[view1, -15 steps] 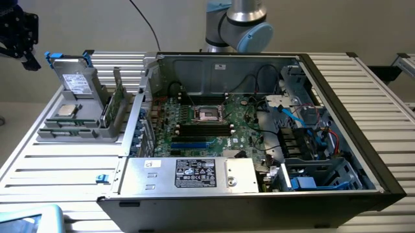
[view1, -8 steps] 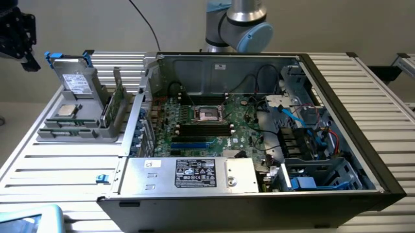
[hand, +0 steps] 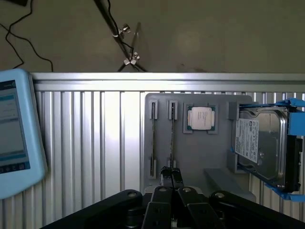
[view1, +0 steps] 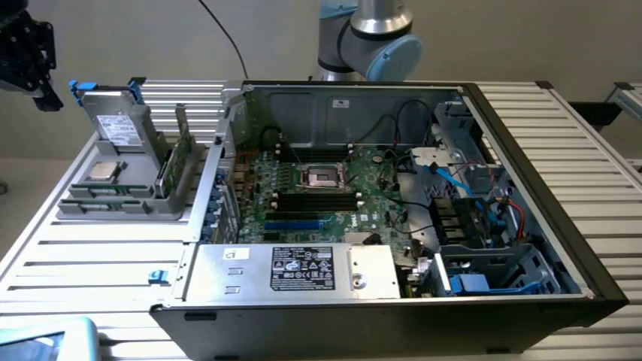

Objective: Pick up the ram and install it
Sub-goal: 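Pick up the ram and move it above insertion slot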

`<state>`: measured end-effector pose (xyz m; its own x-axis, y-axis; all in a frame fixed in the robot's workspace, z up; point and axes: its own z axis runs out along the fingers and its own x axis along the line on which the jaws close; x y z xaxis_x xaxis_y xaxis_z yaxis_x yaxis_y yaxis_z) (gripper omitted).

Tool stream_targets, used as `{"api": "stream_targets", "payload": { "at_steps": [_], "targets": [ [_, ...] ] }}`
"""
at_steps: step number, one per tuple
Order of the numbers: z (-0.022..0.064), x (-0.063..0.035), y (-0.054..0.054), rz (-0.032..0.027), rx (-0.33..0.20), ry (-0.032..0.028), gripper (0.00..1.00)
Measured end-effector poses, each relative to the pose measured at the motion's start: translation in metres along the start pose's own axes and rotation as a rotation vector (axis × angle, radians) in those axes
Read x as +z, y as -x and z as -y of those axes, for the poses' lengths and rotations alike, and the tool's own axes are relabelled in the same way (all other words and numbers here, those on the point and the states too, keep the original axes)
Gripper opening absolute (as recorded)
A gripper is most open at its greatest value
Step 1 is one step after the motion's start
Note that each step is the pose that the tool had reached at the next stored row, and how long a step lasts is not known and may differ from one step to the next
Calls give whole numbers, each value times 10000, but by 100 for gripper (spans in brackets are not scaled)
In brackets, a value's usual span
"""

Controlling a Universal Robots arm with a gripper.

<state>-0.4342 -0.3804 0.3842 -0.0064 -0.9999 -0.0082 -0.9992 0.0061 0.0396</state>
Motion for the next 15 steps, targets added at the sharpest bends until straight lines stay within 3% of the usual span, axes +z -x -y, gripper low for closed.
{"api": "stream_targets", "payload": {
  "at_steps": [7, 9, 10, 13, 15],
  "targets": [
    [0, 0, 0, 0, 0, 0, 12],
    [0, 0, 0, 0, 0, 0, 25],
    [0, 0, 0, 0, 0, 0, 25],
    [0, 0, 0, 0, 0, 0, 42],
    [0, 0, 0, 0, 0, 1, 48]
  ]
}}
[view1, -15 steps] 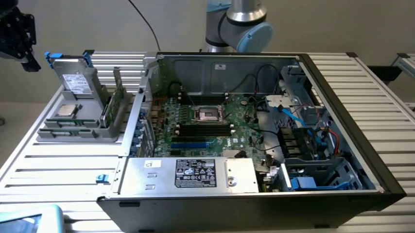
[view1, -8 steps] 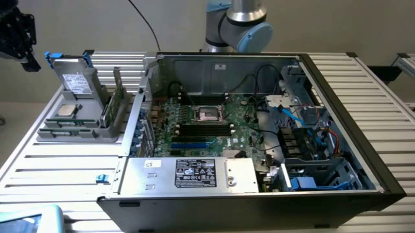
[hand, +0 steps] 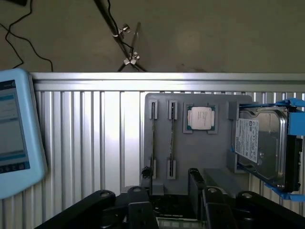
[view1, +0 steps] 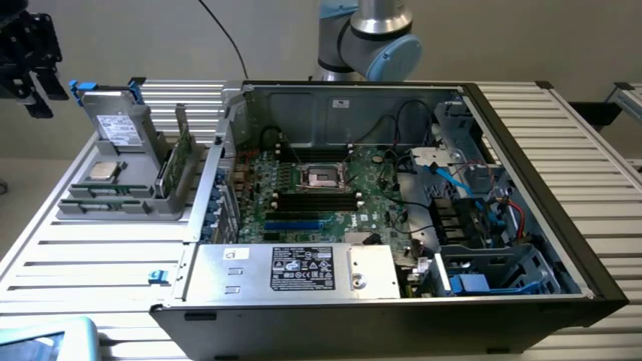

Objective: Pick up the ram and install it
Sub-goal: 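Pick up the ram and move it above insertion slot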

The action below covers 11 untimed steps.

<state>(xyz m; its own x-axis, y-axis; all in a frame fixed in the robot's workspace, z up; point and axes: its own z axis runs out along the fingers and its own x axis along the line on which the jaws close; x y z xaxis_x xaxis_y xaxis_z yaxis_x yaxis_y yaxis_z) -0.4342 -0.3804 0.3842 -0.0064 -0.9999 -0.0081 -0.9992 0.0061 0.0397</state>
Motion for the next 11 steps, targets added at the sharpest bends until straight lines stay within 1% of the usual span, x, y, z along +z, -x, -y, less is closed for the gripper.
{"api": "stream_targets", "payload": {
  "at_steps": [1, 2, 3, 6, 11],
  "targets": [
    [0, 6, 0, -7, 0, -1, 48],
    [1, 21, 0, -27, 1, -1, 54],
    [2, 37, 0, -48, 1, -2, 54],
    [3, 85, -1, -80, 1, -2, 54],
    [7, 172, -31, -88, 1, -2, 54]
  ]
}}
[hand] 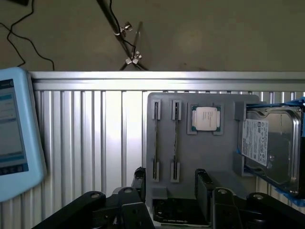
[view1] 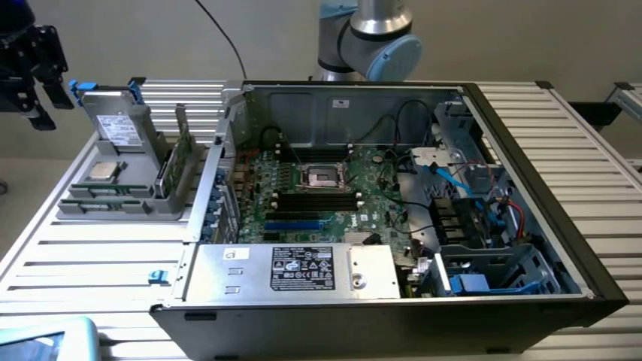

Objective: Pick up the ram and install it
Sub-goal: 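Pick up the ram and move it above insertion slot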

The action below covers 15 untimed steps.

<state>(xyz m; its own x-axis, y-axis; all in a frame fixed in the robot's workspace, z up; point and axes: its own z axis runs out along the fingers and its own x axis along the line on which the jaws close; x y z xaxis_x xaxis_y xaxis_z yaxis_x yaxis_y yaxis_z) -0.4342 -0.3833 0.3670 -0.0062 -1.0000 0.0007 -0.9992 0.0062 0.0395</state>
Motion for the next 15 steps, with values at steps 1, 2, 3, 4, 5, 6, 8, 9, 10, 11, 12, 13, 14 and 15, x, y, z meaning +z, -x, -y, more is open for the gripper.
{"api": "stream_targets", "payload": {
  "at_steps": [1, 2, 3, 4, 5, 6, 8, 9, 10, 11, 12, 13, 14, 15],
  "targets": [
    [0, 18, 0, -1, 1, 1, 54],
    [2, 36, -1, -4, 0, 0, 54],
    [4, 53, -1, -11, -1, 2, 54],
    [7, 72, -1, -15, -3, 0, 54],
    [12, 90, -1, -19, -7, 0, 54],
    [19, 107, -1, -21, -11, -5, 54],
    [22, 129, -1, -27, -17, -62, 54],
    [22, 140, -1, -31, -22, -94, 54],
    [23, 153, -1, -35, -28, -115, 54],
    [24, 167, -1, -39, -36, -132, 54],
    [24, 181, -1, -42, -43, -150, 54],
    [25, 195, -1, -46, -52, -164, 54],
    [25, 212, -1, -47, -59, -171, 54],
    [26, 231, -1, -48, -66, -175, 54]
  ]
}}
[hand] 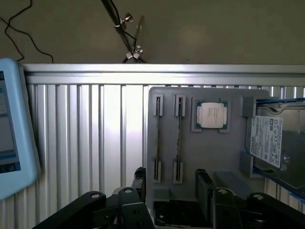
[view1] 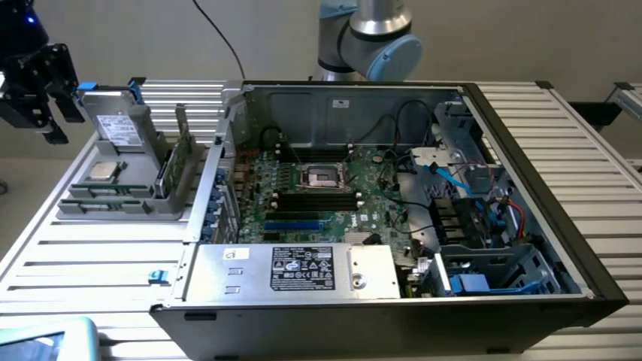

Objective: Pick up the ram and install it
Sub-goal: 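Pick up the ram and move it above insertion slot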

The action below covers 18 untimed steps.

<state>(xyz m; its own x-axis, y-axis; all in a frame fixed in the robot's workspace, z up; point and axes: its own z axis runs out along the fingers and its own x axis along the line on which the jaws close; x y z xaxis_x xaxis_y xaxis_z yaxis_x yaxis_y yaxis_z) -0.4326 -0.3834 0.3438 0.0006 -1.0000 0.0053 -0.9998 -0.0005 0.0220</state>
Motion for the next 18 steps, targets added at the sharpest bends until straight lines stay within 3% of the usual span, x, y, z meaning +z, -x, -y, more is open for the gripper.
{"api": "stream_targets", "payload": {
  "at_steps": [18],
  "targets": [
    [39, 327, -16, -1, -66, -1, 54]
  ]
}}
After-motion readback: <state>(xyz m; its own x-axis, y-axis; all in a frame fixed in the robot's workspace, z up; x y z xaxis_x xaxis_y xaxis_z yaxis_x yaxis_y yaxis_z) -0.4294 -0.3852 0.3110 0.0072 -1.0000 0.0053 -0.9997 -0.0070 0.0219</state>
